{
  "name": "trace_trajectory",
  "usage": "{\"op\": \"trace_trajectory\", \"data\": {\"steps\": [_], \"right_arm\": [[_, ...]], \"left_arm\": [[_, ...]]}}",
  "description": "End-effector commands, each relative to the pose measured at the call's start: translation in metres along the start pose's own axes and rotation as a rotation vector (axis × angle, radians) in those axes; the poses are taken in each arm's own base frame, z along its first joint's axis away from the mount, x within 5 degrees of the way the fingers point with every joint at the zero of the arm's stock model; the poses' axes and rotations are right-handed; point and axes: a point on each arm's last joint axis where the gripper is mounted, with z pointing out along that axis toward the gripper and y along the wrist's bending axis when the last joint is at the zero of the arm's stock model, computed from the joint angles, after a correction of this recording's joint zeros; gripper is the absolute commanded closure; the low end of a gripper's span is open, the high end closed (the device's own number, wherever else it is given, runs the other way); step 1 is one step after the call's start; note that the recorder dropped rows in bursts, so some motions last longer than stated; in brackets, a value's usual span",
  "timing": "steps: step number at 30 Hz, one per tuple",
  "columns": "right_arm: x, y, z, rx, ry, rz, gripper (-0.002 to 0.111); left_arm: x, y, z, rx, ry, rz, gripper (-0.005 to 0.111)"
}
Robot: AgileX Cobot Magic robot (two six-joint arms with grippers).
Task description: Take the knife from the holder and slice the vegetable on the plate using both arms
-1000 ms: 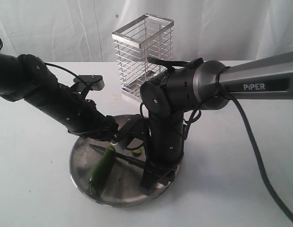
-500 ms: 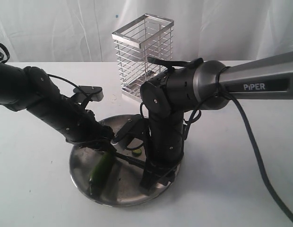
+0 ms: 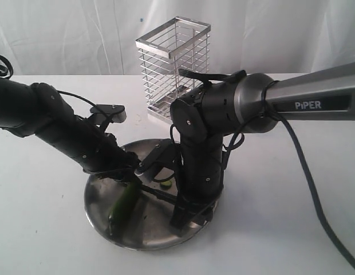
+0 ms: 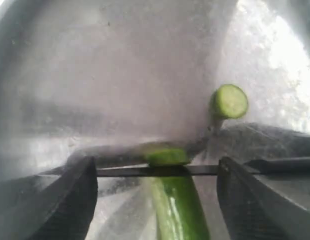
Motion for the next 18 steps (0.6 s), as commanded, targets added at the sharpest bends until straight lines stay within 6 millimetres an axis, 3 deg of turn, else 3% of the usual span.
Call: {"op": "trace_trajectory", "data": {"steps": [1, 6, 18], "right_arm": [[0.003, 0.003, 0.0, -0.014, 0.021, -0.011, 0.108], [0.006, 0.004, -0.001, -0.029, 0.058, -0.01, 0.108], [0.01, 0.007, -0.001, -0.061, 0.104, -0.001, 0.108]], "left_arm": [[0.013, 0.005, 0.03, 0.008, 0.084, -0.024, 0.037], [0.015, 0.007, 0.033, -0.002, 0.095, -0.011, 0.037], [-0.001, -0.011, -0.028, -0.004, 0.039, 0.092, 0.037]]}}
